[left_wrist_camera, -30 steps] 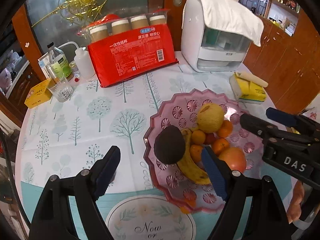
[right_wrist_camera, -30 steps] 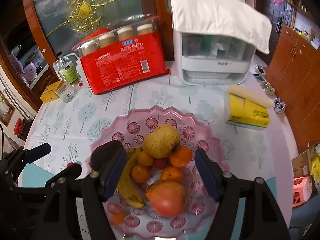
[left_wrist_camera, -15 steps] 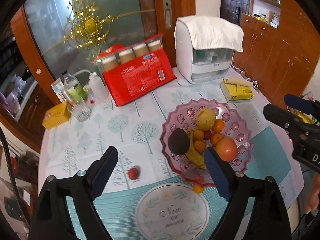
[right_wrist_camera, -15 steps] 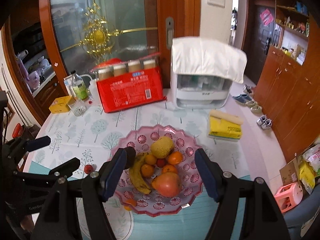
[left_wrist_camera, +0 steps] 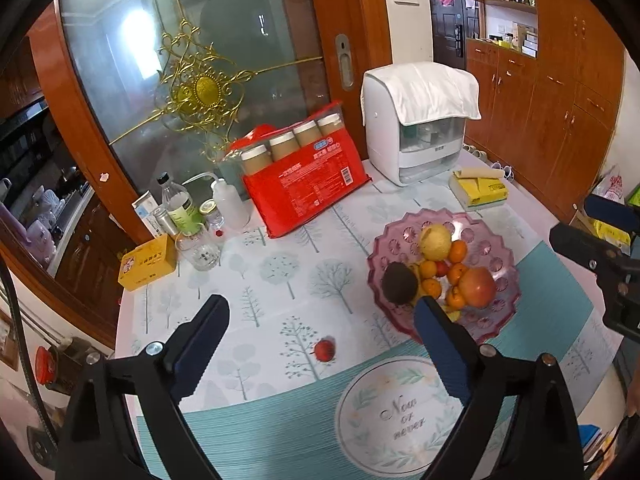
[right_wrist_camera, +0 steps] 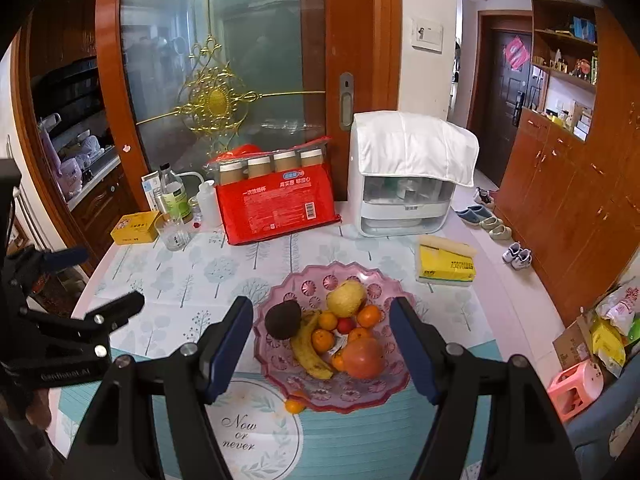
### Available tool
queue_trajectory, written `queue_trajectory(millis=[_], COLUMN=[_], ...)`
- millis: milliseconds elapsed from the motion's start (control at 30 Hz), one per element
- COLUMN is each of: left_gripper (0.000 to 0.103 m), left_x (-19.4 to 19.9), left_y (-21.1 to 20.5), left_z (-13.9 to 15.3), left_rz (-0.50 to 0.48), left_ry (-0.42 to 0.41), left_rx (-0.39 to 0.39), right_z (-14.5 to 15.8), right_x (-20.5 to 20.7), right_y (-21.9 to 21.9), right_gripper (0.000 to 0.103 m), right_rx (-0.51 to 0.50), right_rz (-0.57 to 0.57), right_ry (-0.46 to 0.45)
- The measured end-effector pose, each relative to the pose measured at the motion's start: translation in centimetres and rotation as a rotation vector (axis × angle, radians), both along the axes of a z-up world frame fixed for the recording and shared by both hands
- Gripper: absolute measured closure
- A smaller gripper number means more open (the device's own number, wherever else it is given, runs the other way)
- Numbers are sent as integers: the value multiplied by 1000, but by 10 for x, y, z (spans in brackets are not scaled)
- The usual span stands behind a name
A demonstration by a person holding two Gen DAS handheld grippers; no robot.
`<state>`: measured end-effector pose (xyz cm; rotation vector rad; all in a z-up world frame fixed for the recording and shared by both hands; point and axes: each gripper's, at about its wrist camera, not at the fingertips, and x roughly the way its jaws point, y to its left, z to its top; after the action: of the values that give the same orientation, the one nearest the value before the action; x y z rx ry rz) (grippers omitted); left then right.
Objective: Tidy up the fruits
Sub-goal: 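Withdraw both grippers and move them toward the red lychee and small orange, then grasp the red lychee with the left gripper while the right gripper grasps the small orange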
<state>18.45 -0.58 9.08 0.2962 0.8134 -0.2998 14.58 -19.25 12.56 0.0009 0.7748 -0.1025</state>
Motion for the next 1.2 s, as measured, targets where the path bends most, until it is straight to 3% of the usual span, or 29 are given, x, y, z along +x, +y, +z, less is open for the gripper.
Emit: queue_trajectory(millis=[367,733,900,1200], left_gripper=[10,10,10,10], left_x=[8,48,68,94], left_y=[34,42,42,44], left_z=[-47,-133,-175,-240], left_rz=[-61,-112,-119,-103], left_ry=[63,164,212,271], left_rx=[18,54,70,16], right_z=[-51,-140,-178,-240], right_x=[-19,-32,-36,-19], right_y=[30,24,20,17], right_gripper=[32,32,32,32], right_rx=[15,133,183,215], right_rz=[-63,-221,-300,-368], right_ry=[69,188,193,236])
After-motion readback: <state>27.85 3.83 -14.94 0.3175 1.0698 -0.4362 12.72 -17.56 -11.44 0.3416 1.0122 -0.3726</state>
